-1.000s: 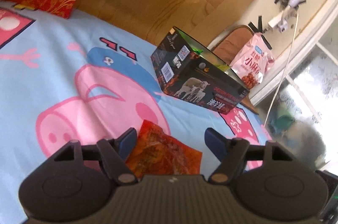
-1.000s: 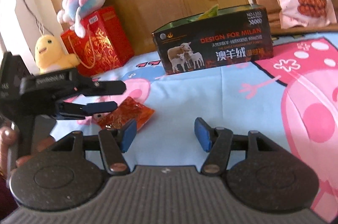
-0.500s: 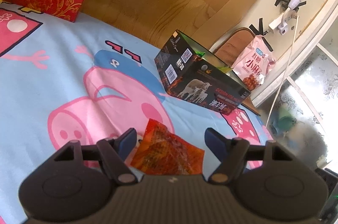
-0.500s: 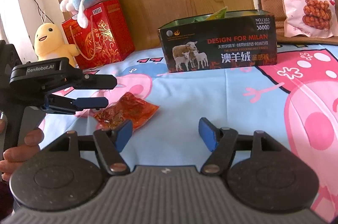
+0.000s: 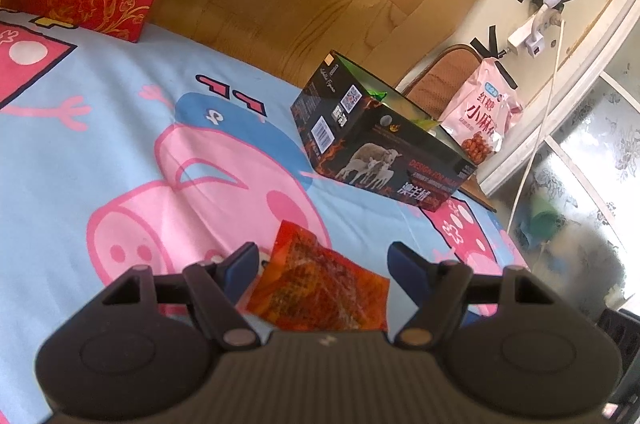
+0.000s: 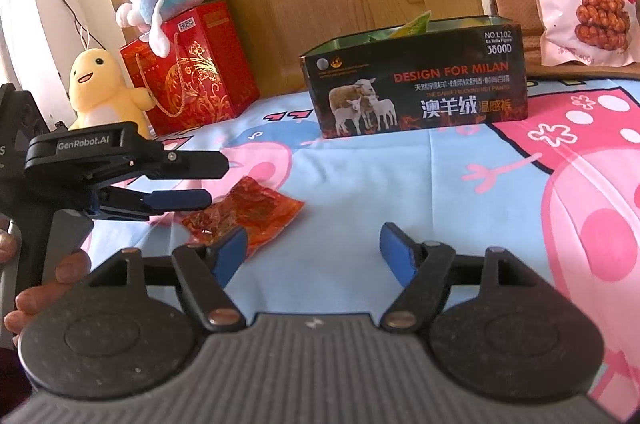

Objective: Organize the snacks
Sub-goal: 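Position the open left tool over the orange packet on the bed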

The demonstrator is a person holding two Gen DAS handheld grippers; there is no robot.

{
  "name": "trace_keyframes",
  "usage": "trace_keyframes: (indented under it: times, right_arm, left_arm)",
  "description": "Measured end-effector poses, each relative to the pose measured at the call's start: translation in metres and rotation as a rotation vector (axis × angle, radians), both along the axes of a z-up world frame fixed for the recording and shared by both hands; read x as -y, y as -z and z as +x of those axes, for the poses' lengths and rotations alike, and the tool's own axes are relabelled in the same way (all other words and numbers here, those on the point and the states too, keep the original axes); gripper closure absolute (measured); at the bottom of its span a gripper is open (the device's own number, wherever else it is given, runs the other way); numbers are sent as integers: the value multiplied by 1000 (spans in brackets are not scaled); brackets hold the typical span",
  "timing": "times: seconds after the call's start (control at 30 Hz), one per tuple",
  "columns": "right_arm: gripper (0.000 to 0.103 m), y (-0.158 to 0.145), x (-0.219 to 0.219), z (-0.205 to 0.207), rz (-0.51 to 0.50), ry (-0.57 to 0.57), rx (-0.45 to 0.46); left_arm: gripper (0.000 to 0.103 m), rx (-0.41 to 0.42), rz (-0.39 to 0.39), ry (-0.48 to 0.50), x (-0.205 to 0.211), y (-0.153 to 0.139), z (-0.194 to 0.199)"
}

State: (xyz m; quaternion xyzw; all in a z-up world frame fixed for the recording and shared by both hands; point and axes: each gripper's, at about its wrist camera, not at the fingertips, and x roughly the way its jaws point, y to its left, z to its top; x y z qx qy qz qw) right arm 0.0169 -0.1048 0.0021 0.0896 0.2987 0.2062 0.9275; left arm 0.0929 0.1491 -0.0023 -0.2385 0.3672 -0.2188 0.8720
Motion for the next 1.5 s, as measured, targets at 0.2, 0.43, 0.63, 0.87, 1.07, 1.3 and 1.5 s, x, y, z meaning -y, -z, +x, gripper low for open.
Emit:
trace_keyframes:
  times: [0.2, 0.43, 0.63, 0.87, 1.07, 1.3, 1.5]
  right_arm:
    - [25, 0, 1, 0, 11, -5, -1]
    - [25, 1, 1, 0, 10, -5, 1]
    - [24, 1, 0, 0, 4, -7, 3]
    - [24, 1, -1, 0, 3, -10, 5]
    - [24, 1, 0, 0, 3, -11, 6]
    - [24, 1, -1, 0, 3, -12, 8]
    - [24, 1, -1, 0, 4, -12, 9]
  left_arm:
    - [30, 4, 10, 3, 2, 0, 0]
    - [30, 4, 8, 5, 2, -1, 0]
    - [30, 3, 6, 6, 2, -1, -1]
    - [30, 3, 6, 6, 2, -1, -1]
    - [30, 3, 6, 7, 2, -1, -1]
    - [30, 7, 9, 15, 3, -1, -2]
    - [30, 5, 4, 16, 2, -1, -1]
